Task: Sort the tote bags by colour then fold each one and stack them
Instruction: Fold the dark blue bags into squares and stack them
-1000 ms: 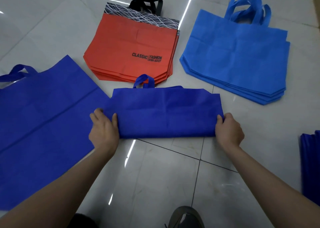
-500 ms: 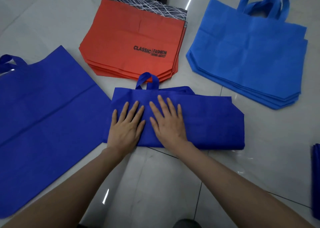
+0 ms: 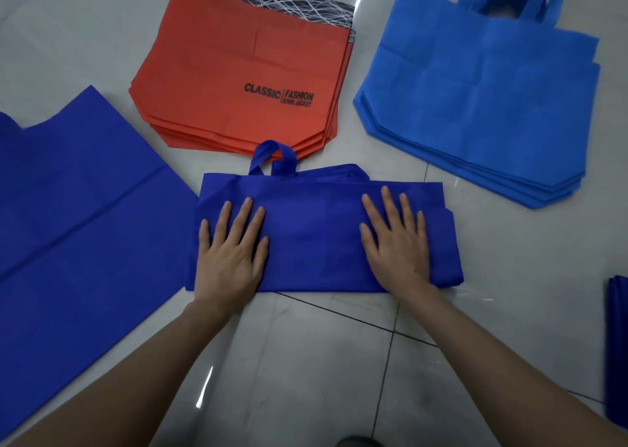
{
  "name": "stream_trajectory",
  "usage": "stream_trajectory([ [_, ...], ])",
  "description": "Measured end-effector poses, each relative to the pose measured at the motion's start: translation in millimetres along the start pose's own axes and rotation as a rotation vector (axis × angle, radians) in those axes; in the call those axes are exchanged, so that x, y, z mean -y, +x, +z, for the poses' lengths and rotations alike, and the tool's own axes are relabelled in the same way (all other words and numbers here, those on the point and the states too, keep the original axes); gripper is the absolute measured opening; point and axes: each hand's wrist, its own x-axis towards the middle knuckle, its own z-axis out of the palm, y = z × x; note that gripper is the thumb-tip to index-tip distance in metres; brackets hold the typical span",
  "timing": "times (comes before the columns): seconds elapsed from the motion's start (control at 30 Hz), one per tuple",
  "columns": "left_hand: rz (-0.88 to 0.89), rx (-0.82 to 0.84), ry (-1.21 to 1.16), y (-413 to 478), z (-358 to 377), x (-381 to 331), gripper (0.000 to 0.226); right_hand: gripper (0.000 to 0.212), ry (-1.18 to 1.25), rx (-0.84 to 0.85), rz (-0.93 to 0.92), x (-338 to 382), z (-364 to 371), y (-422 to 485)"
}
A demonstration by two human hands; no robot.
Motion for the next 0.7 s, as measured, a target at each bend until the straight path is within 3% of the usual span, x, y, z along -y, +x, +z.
stream_trajectory([
  [0.2,-0.030,0.035,-0.008,-12,-5,-4,0.060,0.067,-0.018,0.011,0.042,-5,-5,-3],
  [0.5,-0.107,0.016,0.025,-52,-13,-44,0.055,0.061,-0.031,0.048,0.027,-13,0,-51],
  [0.7,0.035,0.077,0.004,-12,-13,-59,0.080,0.054,-0.043,0.072,0.007,-3,-15,-24],
])
